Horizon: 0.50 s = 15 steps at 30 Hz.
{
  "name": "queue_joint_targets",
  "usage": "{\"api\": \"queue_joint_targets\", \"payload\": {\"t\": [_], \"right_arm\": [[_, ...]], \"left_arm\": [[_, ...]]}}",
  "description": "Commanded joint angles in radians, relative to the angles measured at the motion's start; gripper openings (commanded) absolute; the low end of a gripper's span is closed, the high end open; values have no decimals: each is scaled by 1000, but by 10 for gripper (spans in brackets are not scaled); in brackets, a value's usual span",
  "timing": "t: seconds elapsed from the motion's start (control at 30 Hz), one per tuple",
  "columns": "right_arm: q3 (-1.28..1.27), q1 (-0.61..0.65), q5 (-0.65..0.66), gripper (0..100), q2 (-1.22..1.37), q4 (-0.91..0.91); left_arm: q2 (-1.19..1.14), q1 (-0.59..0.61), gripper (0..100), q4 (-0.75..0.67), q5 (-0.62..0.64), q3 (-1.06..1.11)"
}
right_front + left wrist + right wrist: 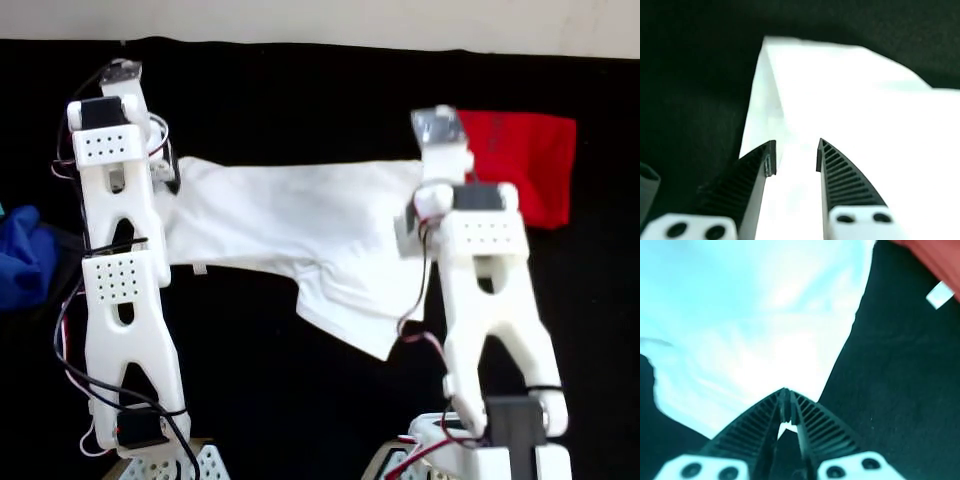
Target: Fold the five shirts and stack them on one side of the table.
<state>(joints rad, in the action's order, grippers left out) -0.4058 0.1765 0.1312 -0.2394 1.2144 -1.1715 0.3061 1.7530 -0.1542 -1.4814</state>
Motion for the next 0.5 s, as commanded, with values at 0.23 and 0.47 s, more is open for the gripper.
{"api": "queue_joint_targets", "payload": {"t": [0.23,0.47], "right_arm": [[-130,8,94,6,-151,-65],[-130,8,95,6,-147,-62]], "left_arm": [[492,31,143,28,23,616],[777,39,146,-233,87,1218]]}}
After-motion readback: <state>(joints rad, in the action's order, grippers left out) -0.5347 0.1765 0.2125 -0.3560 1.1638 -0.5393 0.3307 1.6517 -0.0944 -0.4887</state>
